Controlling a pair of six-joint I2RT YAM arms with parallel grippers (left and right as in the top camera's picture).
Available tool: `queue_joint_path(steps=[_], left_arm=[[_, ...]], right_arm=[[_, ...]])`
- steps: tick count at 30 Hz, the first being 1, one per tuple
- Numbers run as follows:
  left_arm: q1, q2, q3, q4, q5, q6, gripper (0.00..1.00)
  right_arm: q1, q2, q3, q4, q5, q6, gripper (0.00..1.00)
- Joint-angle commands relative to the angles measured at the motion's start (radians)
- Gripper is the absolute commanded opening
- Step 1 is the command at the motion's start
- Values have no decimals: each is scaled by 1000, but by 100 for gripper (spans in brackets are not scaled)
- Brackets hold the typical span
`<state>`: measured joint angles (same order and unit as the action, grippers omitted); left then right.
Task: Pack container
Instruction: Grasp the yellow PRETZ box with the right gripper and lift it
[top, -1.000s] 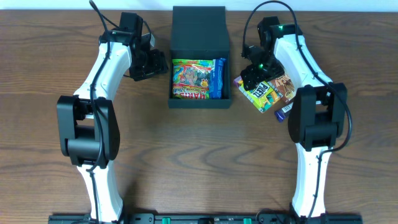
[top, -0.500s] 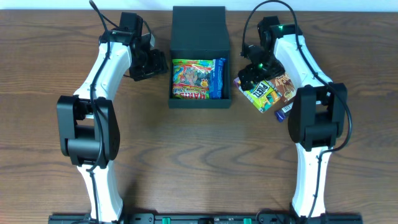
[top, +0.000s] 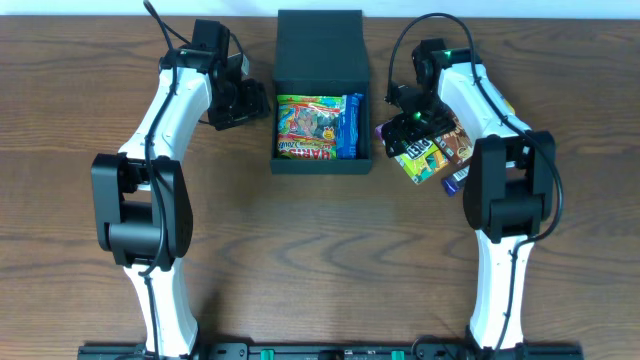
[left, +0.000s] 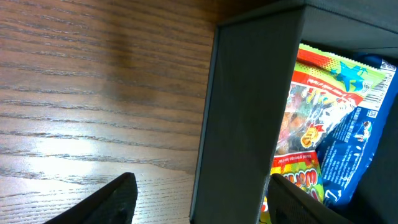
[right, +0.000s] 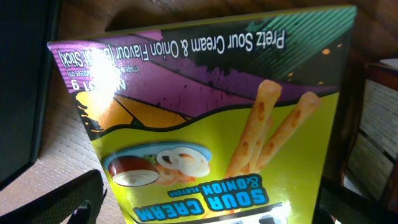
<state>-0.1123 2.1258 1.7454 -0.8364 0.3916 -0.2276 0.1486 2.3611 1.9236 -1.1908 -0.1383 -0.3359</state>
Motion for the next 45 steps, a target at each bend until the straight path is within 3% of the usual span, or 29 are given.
queue_joint_path(steps=[1, 6, 16, 37, 45], left_arm=[[3, -23, 19, -1, -10, 22, 68], [3, -23, 19, -1, -10, 22, 68], [4, -23, 19, -4, -33, 23, 68], [29, -23, 19, -21, -33, 23, 68], [29, -23, 19, -23, -33, 23, 67]], right_arm=[[10, -3, -4, 3, 15, 20, 96], [23, -3, -4, 8, 90, 91, 91], [98, -3, -4, 45, 240, 175, 89], [107, -3, 4, 54, 239, 235, 78], [107, -3, 169, -63, 239, 283, 78]])
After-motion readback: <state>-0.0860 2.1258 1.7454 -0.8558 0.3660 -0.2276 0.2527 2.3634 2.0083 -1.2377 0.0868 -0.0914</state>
